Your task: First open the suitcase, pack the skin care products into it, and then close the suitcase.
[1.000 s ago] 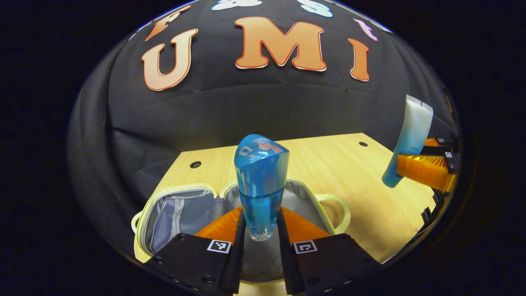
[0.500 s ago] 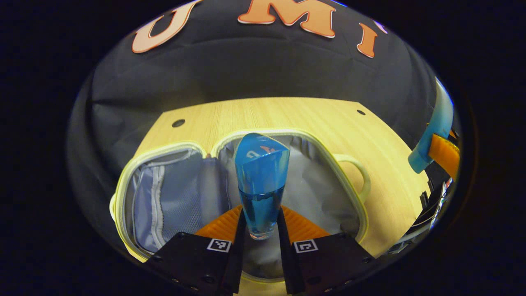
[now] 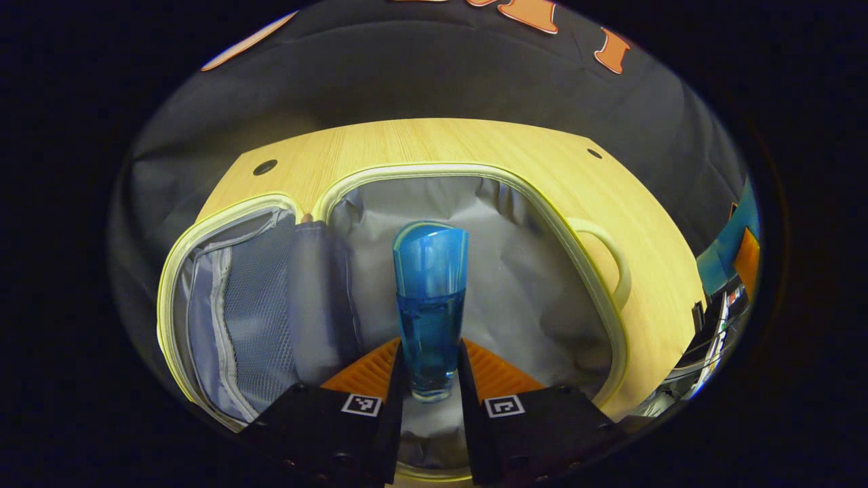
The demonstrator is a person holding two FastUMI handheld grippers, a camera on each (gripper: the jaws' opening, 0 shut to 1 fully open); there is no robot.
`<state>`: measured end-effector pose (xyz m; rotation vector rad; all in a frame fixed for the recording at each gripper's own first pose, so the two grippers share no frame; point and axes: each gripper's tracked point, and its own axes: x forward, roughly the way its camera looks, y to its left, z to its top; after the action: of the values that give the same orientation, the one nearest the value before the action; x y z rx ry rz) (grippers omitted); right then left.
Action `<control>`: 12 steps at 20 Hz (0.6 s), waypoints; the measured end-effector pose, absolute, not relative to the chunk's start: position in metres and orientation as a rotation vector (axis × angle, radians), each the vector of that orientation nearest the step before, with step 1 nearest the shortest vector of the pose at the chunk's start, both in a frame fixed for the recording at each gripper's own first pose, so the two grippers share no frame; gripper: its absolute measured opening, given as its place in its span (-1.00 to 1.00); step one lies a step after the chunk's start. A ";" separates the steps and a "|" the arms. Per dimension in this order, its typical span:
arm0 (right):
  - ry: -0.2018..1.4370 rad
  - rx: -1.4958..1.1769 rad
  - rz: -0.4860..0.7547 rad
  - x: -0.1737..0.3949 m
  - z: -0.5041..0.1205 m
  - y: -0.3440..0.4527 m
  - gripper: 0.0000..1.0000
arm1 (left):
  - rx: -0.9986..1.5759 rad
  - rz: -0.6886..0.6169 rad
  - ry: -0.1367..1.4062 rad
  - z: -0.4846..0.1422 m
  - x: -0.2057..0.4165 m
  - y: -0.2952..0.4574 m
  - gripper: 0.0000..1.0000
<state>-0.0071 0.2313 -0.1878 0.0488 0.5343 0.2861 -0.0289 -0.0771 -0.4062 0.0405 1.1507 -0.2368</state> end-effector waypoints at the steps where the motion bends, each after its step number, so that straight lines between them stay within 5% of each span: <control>1: 0.533 0.048 0.284 -0.007 -0.189 0.232 -0.18 | 0.039 -0.228 1.168 -0.411 -0.029 -0.077 -0.19; 12: 0.559 0.052 0.297 -0.013 -0.194 0.232 -0.18 | 0.067 -0.137 1.310 -0.431 -0.039 -0.074 -0.10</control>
<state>-0.0129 0.2319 -0.1936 0.0520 0.5589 0.2973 -0.0388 -0.0742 -0.4307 0.0672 1.3097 -0.1374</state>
